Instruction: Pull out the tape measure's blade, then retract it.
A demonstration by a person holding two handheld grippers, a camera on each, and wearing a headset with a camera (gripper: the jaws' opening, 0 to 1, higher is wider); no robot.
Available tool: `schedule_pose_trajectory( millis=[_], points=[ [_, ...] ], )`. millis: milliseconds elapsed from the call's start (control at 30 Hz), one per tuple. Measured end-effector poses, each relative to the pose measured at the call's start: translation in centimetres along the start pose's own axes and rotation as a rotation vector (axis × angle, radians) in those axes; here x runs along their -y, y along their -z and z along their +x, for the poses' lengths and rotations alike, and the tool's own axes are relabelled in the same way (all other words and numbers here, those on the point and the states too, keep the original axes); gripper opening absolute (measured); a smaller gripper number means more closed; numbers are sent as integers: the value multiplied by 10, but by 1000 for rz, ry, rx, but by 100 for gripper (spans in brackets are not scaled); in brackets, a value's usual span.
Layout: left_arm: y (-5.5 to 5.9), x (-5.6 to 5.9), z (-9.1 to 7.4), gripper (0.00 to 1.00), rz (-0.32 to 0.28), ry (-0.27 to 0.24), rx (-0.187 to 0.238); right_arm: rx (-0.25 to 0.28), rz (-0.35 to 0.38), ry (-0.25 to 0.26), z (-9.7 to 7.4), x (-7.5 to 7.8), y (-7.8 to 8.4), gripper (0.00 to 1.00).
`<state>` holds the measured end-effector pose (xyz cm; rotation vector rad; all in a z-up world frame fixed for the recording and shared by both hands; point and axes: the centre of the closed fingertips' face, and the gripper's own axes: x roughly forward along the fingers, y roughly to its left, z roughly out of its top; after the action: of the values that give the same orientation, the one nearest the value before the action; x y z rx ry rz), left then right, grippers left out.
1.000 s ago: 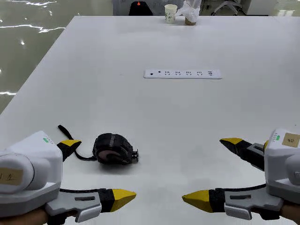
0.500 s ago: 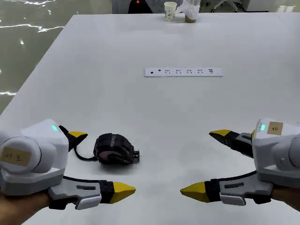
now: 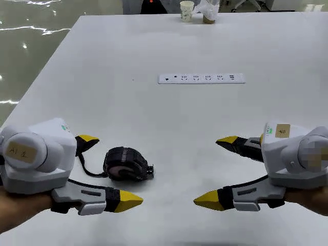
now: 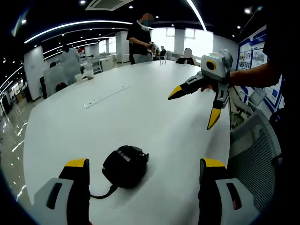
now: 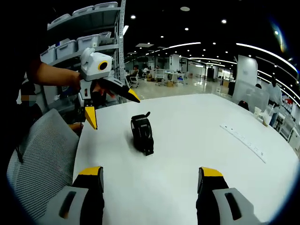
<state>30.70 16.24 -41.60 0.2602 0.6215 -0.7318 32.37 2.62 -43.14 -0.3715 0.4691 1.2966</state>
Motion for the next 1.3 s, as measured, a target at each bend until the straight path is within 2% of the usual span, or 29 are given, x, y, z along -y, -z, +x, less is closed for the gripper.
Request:
schedule_pose_trajectory(
  millis=[400,700,1300],
  points=[
    [5,-15,3,87,68,40,-56,-28,-76,-74,22,1,-2,73],
    [10,-19,7,78,97,80,-90,-55,-101,-120,36,1,0,67],
    [21,-33,16,64,153,139,-155,-88,-171,-183,65,4,1,56]
  ],
)
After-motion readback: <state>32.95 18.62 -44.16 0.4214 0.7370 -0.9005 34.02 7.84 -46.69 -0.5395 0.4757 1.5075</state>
